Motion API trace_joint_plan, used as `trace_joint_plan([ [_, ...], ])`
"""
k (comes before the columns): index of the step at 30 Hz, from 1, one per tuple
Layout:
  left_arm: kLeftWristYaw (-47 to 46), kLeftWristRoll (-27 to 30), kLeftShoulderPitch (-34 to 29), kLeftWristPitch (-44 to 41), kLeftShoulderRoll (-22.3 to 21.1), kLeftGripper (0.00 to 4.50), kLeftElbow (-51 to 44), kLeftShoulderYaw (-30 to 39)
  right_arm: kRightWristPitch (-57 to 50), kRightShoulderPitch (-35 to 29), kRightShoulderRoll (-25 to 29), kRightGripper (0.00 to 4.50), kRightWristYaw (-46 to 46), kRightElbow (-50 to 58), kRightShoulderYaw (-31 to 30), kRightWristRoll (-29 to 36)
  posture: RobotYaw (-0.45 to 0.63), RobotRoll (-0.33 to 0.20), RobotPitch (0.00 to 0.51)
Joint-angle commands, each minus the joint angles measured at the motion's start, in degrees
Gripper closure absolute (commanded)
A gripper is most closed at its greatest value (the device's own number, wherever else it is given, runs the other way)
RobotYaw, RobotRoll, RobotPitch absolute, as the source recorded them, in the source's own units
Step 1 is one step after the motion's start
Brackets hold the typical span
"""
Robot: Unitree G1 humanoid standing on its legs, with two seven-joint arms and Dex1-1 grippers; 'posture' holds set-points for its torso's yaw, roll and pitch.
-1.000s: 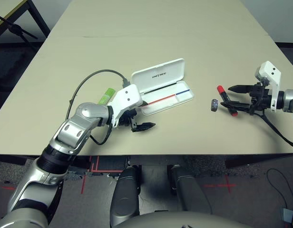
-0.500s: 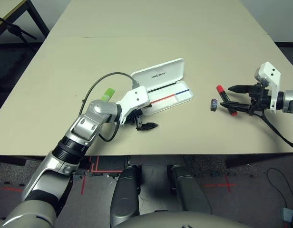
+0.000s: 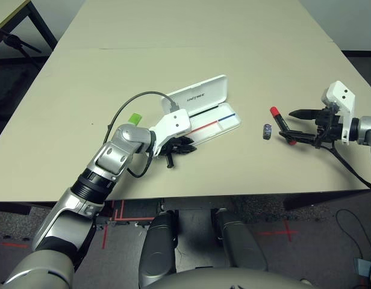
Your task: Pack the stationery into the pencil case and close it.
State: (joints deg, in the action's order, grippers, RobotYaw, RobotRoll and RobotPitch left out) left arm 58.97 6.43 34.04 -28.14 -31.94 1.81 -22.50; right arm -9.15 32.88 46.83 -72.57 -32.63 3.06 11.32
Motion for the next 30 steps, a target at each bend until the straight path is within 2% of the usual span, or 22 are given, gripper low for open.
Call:
trace_joint_plan([
  [1,1.6,-1.5,0.9,1.0,-0.6,4.48,1.7,-0.8,0.2,-1.2,0.3,0.00,0.3,1.3,0.2,0.2,-0.04,0.000,0.172],
  [7,5.4,-2.0,1.9,5.5,-3.5,4.48,-0.6,-0.1,0.5,-1.4,-0.1,0.00,0.5,1.4,-0.2,0.1,-0.04,0.000,0.174],
  [13,8.2,-1.5,-0.3,11.3,-5.8,4.48,-4.1,0.4,1.3,-0.9,-0.5,0.00,0.5,0.3,-0.7,-0.4,-0.02,0.000,0.177],
  [19,8.6,-1.7,-2.7,17.4,-6.1,4.48,-3.5,1.2,2.3,-0.1,-0.9,0.00,0.3,-0.9,-1.3,-1.0,-0.01,0.000,0.178],
  [30,10.6,-2.3,-6.6,19.9,-7.4,4.48,-5.1,0.2,3.6,1.2,-1.3,0.00,-0.1,-2.4,-1.9,-2.0,-0.01,0.000,0.184],
])
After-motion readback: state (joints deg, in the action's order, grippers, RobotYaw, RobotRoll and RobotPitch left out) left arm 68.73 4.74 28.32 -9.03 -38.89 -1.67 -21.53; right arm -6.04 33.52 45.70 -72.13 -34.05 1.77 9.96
